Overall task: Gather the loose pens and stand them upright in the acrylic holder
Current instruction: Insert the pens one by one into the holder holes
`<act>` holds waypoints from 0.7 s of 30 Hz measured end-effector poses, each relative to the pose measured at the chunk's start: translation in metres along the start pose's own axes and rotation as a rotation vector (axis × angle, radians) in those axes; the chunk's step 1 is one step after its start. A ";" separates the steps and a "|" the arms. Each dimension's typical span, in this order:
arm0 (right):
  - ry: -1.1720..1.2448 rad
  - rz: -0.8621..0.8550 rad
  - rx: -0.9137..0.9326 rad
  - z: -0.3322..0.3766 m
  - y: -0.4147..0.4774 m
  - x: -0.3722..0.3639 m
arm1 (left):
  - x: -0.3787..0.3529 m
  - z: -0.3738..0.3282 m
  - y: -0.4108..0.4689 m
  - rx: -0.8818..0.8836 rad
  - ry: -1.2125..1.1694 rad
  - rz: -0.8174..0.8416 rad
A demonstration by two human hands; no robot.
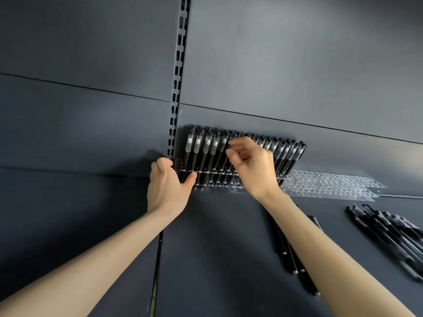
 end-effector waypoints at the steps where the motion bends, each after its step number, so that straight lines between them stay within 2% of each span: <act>1: -0.012 0.007 -0.011 -0.003 -0.003 0.005 | 0.003 -0.002 -0.004 -0.003 0.014 -0.013; 4: -0.054 0.054 -0.027 -0.014 -0.013 0.020 | 0.008 -0.015 -0.022 -0.062 0.061 0.021; 10: -0.111 0.154 -0.020 -0.049 -0.027 0.057 | -0.015 -0.053 -0.080 -0.119 0.114 0.315; 14: -0.129 0.321 0.025 -0.083 -0.041 0.081 | -0.040 -0.091 -0.124 -0.159 0.162 0.448; 21: -0.141 0.593 0.156 -0.127 -0.064 0.105 | -0.073 -0.130 -0.163 -0.189 0.359 0.432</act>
Point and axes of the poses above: each hand's wrist, its own y-axis towards the middle knuckle, its own x-axis out of the back of the hand, z = x × y, the point moved 5 cm from there along y, towards the middle knuckle, and after that the axes turned 11 degrees about -z, right-handed, at the moved point
